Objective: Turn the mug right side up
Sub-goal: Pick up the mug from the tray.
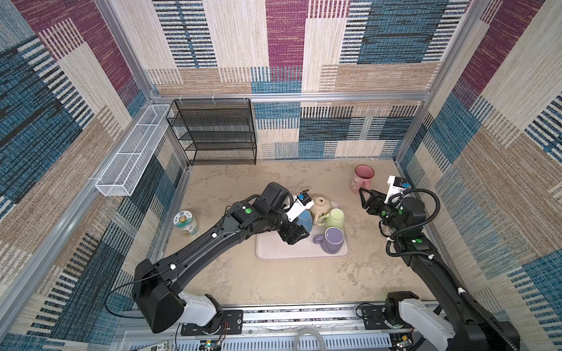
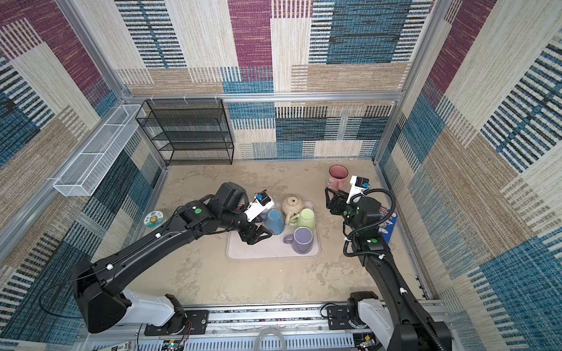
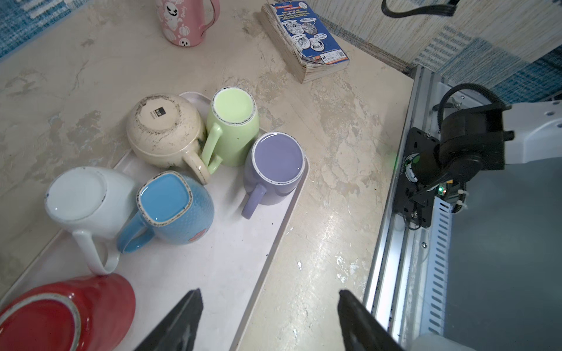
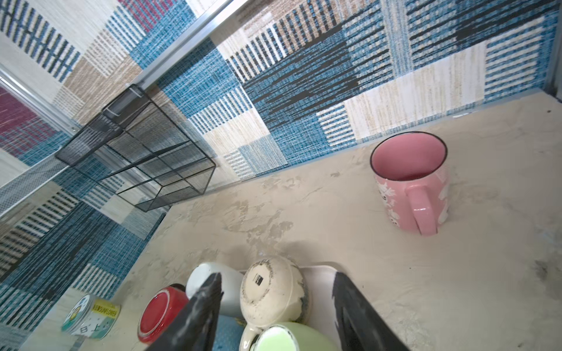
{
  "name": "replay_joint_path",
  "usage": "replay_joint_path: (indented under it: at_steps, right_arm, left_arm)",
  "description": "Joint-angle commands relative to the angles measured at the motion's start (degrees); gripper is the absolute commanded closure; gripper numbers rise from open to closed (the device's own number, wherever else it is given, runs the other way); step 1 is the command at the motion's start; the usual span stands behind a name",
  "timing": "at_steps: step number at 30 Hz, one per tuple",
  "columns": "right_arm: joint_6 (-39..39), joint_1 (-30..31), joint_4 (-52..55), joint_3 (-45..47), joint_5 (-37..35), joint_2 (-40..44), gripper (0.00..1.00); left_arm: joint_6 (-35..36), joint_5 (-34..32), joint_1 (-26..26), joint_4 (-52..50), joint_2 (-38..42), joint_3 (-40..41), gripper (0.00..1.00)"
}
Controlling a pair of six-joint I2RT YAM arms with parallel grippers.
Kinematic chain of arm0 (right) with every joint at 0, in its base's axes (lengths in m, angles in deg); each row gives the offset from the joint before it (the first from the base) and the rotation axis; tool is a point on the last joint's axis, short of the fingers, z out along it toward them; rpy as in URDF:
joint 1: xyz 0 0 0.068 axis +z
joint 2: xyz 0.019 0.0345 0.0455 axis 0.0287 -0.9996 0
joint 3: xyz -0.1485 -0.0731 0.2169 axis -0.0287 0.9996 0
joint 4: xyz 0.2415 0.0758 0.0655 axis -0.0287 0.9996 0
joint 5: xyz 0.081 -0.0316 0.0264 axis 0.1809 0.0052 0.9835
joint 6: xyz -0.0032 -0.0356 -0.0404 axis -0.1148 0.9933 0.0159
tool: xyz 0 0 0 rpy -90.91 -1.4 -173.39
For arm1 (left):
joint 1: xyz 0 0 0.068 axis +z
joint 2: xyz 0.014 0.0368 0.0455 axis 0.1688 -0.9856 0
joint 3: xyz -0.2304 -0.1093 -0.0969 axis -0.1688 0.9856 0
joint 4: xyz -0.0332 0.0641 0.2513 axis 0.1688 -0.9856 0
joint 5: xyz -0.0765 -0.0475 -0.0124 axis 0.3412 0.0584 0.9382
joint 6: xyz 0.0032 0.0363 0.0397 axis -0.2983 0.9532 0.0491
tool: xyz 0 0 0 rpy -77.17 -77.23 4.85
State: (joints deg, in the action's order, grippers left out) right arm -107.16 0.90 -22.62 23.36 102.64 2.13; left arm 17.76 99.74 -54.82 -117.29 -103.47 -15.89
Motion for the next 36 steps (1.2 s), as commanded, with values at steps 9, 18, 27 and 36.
replay_joint_path:
  at_steps: [9, 18, 27, 36]
  right_arm:
    - [-8.92, -0.09, -1.96, 7.22, 8.75, 3.06, 0.35]
    - [-8.68, -4.05, -2.89, 8.64, 11.32, -2.70, 0.37]
    - [-8.36, -5.45, -3.53, 8.89, 11.14, -3.08, 0.37]
    - [-8.30, -5.71, -4.27, 9.33, 11.28, -3.76, 0.37]
  left_arm:
    - [11.34, -4.73, -6.18, -0.91, -10.46, -5.36, 0.43]
    - [15.63, -4.00, -7.54, -0.91, -18.70, -8.91, 0.50]
    - [18.10, -4.26, -7.57, -1.14, -27.14, -13.58, 0.55]
    - [19.99, -7.05, -8.47, -1.58, -31.73, -15.46, 0.57]
